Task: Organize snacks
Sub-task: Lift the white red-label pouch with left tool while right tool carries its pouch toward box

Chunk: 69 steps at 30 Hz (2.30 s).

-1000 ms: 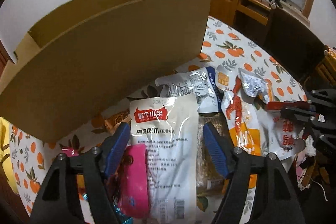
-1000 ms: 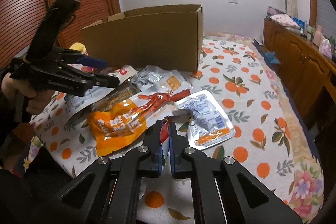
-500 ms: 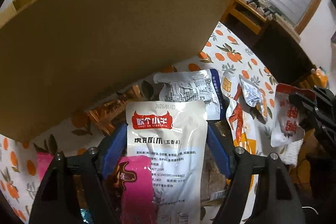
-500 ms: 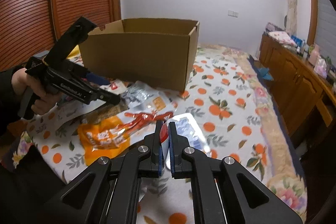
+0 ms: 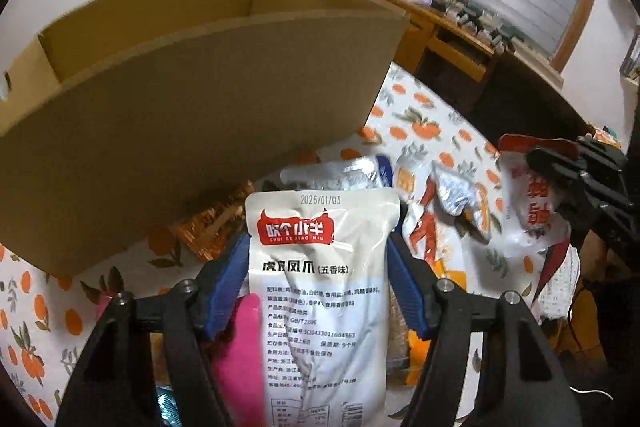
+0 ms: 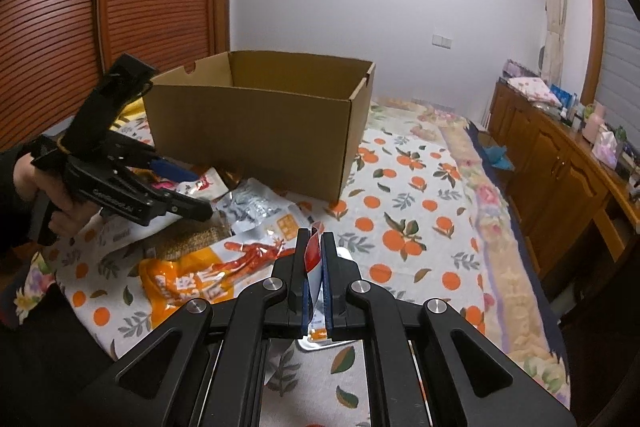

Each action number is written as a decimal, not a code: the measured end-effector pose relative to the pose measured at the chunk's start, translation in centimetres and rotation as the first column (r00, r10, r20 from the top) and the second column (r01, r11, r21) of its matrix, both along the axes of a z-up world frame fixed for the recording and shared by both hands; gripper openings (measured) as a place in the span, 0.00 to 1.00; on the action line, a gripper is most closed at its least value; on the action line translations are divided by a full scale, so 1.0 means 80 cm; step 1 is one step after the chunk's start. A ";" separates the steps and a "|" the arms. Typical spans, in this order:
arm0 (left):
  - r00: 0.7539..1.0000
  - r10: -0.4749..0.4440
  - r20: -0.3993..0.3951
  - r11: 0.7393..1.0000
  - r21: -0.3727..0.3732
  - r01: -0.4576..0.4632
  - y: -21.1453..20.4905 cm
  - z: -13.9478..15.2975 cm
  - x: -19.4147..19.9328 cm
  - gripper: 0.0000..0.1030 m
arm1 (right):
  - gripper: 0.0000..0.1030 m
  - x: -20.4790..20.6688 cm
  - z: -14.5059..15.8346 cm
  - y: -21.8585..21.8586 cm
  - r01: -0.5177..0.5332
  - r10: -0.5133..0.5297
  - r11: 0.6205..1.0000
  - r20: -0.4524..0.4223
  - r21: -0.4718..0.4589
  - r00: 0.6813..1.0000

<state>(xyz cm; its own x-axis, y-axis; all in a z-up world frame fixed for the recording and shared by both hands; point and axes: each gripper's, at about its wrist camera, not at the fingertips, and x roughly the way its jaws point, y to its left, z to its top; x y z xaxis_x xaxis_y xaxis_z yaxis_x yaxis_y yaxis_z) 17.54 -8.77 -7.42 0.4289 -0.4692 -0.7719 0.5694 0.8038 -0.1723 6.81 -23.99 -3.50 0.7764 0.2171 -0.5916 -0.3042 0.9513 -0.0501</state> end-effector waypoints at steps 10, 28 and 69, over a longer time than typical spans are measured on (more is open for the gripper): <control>0.989 0.038 0.141 0.998 -0.055 -0.031 0.008 0.044 -0.013 0.63 | 0.03 0.015 0.016 0.007 -0.004 0.005 1.000 0.039 -0.019 0.999; 0.966 0.072 0.249 0.990 -0.138 -0.039 0.032 0.097 -0.042 0.63 | 0.03 0.025 0.050 0.026 -0.029 0.033 0.999 0.116 -0.034 0.993; 0.902 0.264 0.342 0.964 -0.078 -0.252 0.127 0.172 0.150 0.63 | 0.03 0.243 0.079 0.113 -0.110 0.123 0.989 0.132 -0.104 0.984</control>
<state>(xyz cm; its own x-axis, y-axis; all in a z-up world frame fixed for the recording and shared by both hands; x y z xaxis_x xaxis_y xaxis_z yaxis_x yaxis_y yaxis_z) 29.53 1.43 6.37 0.7759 -0.3270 -0.5395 0.3710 0.9282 -0.0291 26.22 -14.92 2.80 0.8244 0.2582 -0.5036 -0.3963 0.8987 -0.1880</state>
